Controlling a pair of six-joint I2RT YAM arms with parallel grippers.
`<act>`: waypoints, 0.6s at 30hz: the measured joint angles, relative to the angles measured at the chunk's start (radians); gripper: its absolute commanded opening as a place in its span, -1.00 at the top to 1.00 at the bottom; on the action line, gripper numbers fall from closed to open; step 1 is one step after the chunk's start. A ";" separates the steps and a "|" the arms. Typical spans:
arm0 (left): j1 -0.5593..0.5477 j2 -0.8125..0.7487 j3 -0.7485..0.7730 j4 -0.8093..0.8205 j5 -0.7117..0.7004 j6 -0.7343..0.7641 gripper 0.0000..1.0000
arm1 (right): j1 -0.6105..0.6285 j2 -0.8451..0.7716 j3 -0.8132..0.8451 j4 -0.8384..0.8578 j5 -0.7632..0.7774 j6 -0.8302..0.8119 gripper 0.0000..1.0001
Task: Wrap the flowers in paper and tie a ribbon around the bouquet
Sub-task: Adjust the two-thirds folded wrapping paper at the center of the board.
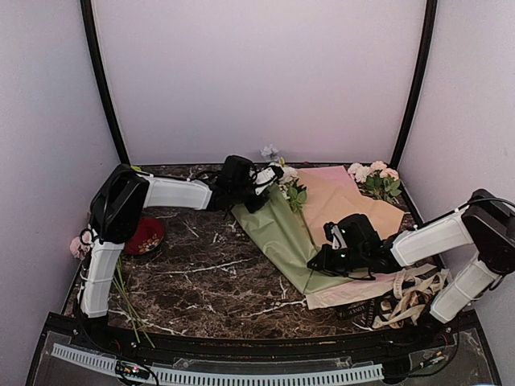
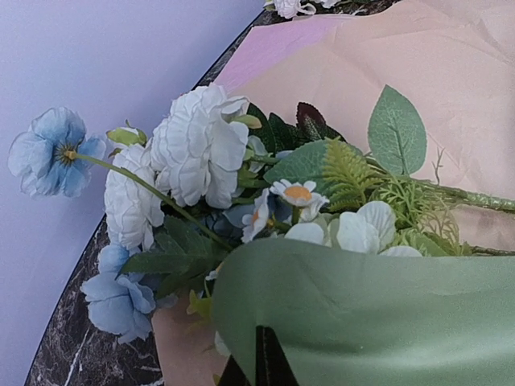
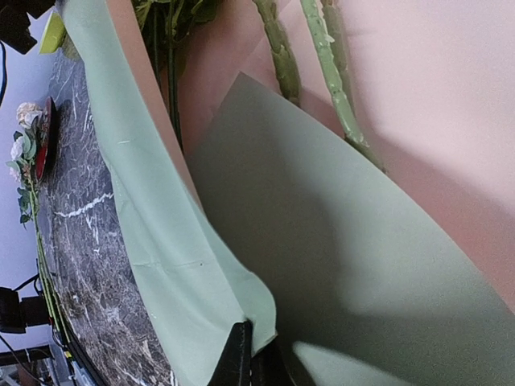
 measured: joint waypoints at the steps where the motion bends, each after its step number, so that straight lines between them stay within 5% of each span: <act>1: -0.001 0.008 0.008 0.000 -0.003 0.000 0.96 | 0.000 0.002 0.000 0.004 0.002 0.000 1.00; 11: 0.002 0.029 0.088 -0.026 -0.094 -0.006 -0.05 | 0.000 0.020 -0.004 -0.019 -0.003 0.003 1.00; 18: 0.023 0.010 0.132 -0.078 -0.158 -0.044 -0.34 | 0.000 0.020 -0.009 -0.012 -0.003 0.032 1.00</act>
